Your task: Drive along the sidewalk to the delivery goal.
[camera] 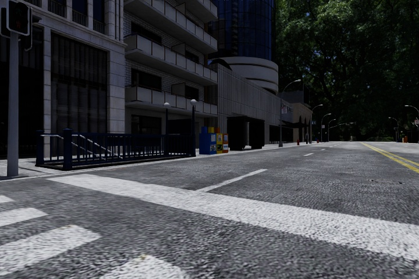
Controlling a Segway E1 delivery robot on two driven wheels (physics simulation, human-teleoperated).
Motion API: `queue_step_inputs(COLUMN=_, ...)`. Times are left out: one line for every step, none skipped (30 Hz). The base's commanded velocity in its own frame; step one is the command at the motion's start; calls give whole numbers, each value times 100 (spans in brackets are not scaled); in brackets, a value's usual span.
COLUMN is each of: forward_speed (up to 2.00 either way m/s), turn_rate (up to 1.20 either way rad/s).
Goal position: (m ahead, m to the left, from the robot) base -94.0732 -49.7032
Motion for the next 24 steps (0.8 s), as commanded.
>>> queue_step_inputs(forward_speed=0, turn_rate=0)
queue_step_inputs(forward_speed=0, turn_rate=0)
queue_step_inputs(forward_speed=0, turn_rate=0)
queue_step_inputs(forward_speed=0, turn_rate=0)
queue_step_inputs(forward_speed=0, turn_rate=0)
queue_step_inputs(forward_speed=0, turn_rate=0)
queue_step_inputs(forward_speed=0, turn_rate=0)
queue_step_inputs(forward_speed=0, turn_rate=0)
queue_step_inputs(forward_speed=0, turn_rate=0)
queue_step_inputs(forward_speed=0, turn_rate=0)
queue_step_inputs(forward_speed=0, turn_rate=0)
queue_step_inputs(forward_speed=0, turn_rate=0)
queue_step_inputs(forward_speed=0, turn_rate=0)
queue_step_inputs(forward_speed=0, turn_rate=0)
queue_step_inputs(forward_speed=0, turn_rate=0)
queue_step_inputs(forward_speed=0, turn_rate=0)
queue_step_inputs(forward_speed=0, turn_rate=0)
queue_step_inputs(forward_speed=0, turn_rate=0)
queue_step_inputs(forward_speed=0, turn_rate=0)
queue_step_inputs(forward_speed=0, turn_rate=0)
queue_step_inputs(forward_speed=0, turn_rate=0)
queue_step_inputs(forward_speed=0, turn_rate=0)
queue_step_inputs(forward_speed=0, turn_rate=0)
queue_step_inputs(forward_speed=0, turn_rate=0)
